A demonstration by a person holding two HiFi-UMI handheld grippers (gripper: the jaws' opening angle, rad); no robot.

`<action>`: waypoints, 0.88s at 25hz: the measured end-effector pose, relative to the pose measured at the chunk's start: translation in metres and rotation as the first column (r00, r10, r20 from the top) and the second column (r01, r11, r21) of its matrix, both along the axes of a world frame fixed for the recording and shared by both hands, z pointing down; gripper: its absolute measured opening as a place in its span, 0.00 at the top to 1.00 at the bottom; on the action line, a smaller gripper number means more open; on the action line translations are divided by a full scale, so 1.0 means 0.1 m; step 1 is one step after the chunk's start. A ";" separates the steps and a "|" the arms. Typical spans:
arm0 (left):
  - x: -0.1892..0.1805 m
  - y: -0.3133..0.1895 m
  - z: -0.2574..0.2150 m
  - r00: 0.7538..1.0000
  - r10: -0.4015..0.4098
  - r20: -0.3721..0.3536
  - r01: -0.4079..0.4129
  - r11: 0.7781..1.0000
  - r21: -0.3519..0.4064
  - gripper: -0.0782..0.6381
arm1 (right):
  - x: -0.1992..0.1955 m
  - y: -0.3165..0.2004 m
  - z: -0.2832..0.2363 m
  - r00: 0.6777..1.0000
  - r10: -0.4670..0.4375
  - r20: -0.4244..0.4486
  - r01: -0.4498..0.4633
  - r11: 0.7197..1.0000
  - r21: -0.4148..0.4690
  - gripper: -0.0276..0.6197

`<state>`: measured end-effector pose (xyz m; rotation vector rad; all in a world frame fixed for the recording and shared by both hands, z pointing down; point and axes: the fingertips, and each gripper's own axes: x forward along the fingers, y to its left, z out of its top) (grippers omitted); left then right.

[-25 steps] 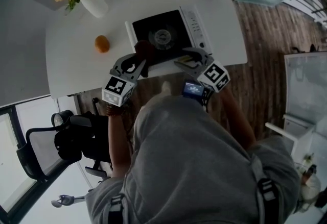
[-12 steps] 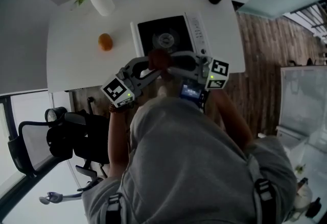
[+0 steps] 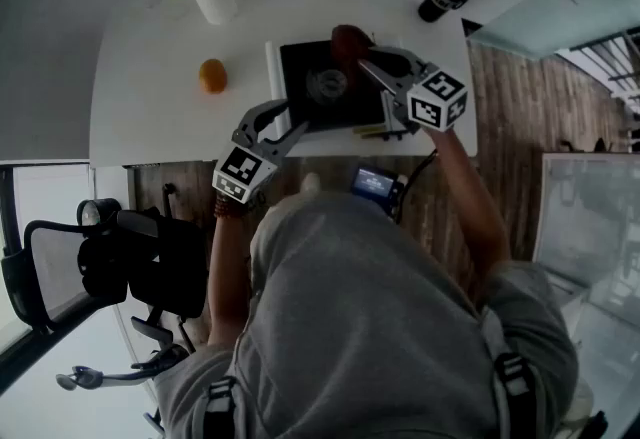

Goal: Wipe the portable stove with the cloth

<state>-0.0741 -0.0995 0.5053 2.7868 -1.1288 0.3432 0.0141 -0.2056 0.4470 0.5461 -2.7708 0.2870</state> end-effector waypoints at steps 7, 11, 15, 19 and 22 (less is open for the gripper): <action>0.04 0.03 0.55 0.990 -0.060 0.129 0.077 0.988 -0.133 0.53 | 0.05 -0.98 0.56 0.902 -0.023 -0.431 -0.016 0.996 -0.086 0.86; 0.12 0.08 0.66 0.990 -0.033 0.140 0.058 0.983 -0.177 0.51 | 0.03 -1.13 0.99 0.783 -0.099 -0.614 0.016 0.990 -0.140 0.86; 0.14 0.13 0.79 0.982 -0.017 0.189 0.055 0.979 -0.197 0.51 | -0.10 -1.05 1.21 0.710 -0.202 -0.675 0.068 0.973 -0.219 0.86; 0.16 0.14 0.79 0.982 -0.010 0.186 0.046 0.981 -0.190 0.51 | -0.26 -0.94 1.28 0.689 -0.294 -0.663 0.103 0.945 -0.312 0.87; 0.14 0.13 0.79 0.980 -0.004 0.198 0.043 0.981 -0.190 0.51 | -0.41 -0.89 1.29 0.703 -0.325 -0.633 0.110 0.929 -0.354 0.87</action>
